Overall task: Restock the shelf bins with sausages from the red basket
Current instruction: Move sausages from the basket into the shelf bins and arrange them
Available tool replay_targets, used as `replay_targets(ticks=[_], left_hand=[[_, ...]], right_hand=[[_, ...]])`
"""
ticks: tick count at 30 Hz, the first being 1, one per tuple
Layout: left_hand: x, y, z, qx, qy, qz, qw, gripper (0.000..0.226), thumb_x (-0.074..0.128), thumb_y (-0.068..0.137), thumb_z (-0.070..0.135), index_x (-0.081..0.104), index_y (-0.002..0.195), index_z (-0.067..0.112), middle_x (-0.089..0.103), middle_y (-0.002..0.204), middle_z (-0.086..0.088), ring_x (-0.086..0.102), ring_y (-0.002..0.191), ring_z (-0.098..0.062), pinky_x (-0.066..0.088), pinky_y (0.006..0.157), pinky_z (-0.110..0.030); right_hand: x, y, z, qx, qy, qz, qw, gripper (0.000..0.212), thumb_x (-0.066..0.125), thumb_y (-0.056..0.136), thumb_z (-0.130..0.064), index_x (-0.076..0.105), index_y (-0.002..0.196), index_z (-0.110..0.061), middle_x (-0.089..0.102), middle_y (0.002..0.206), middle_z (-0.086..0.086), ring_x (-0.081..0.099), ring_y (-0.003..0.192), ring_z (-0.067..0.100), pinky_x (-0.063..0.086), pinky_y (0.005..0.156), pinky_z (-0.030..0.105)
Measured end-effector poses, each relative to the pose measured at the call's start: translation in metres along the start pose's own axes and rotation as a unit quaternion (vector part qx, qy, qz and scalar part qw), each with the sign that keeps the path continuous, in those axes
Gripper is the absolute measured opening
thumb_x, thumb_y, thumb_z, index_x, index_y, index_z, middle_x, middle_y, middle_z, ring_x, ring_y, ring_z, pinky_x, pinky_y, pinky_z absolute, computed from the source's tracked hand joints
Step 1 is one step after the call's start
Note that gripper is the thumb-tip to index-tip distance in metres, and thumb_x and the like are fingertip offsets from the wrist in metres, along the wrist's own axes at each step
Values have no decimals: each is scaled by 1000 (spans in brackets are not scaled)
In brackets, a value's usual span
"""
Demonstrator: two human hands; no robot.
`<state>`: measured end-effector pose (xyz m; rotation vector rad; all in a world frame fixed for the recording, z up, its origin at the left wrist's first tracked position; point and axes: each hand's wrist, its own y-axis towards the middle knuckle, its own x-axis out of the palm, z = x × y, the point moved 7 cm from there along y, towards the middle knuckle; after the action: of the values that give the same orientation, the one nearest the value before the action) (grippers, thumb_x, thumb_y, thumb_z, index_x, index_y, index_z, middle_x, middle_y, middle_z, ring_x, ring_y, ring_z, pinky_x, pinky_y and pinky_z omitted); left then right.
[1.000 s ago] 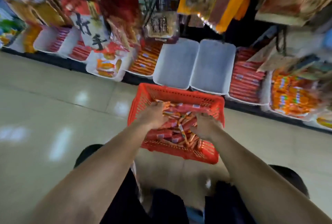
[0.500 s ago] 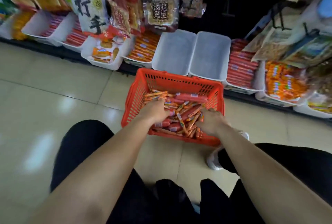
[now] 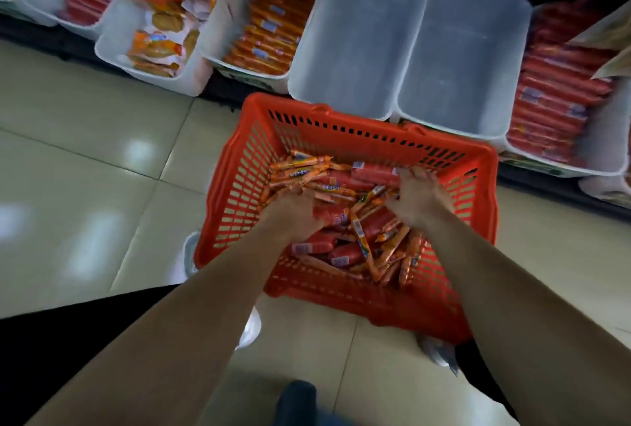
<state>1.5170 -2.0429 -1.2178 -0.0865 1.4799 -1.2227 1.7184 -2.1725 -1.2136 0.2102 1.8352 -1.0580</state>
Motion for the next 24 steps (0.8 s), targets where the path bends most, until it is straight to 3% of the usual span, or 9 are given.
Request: replay_targets(ticks=[3,6,10,14,16,19,21,24], left_hand=[[15,22,-6,-4,39,-17,999,78,59,92,49,25,153,14,24,159,-13,25,143,-39,37,111,-53],[22,31,-12,8,96,6,995,74,61,88,55,34,149,22,25,155,-7,25,141,-37,35,112,-54],[31,33,-15,18,112,14,993,70,64,82,59,40,141,31,22,150,-8,23,139,-36,32,112,-53],[32,37,-10,18,74,2,997,62,72,81,50,43,130,26,31,147,-10,31,134,-38,39,107,-53],[31,38,-9,20,78,1,997,68,73,81,48,40,134,23,35,148,-9,36,133,-38,42,105,-51],[34,37,-9,5,110,-19,994,87,71,80,55,31,147,17,31,153,-11,31,138,-39,39,109,-51],[37,34,-6,-4,139,-30,990,92,68,80,60,29,149,14,24,155,-16,24,141,-41,35,112,-51],[37,28,-4,-8,142,-26,990,94,72,80,56,25,150,15,23,152,-16,26,140,-41,31,112,-52]], right_hand=[[17,23,2,-29,-55,17,998,80,56,87,-50,26,154,-18,31,156,7,31,142,31,28,116,51],[25,36,4,-37,-85,31,995,79,56,87,-47,25,153,-17,31,150,8,34,137,31,29,115,50],[26,40,-4,-42,-139,66,987,56,54,89,-39,44,139,-15,38,133,12,37,124,34,35,107,51],[40,36,-3,-36,-120,21,992,56,62,88,-36,38,134,-16,45,138,13,46,125,34,38,105,49],[44,29,-1,-38,-131,6,991,57,60,91,-42,38,136,-14,50,138,15,49,126,35,38,106,48],[55,14,7,-8,-99,-51,994,71,53,94,-54,33,147,-12,36,153,20,30,143,40,30,114,50],[58,3,12,16,-28,-59,998,68,49,95,-56,36,144,-10,39,149,20,36,139,39,38,108,50],[53,-13,13,25,37,-32,998,54,46,98,-53,44,130,-9,50,134,17,57,113,36,48,87,43]])
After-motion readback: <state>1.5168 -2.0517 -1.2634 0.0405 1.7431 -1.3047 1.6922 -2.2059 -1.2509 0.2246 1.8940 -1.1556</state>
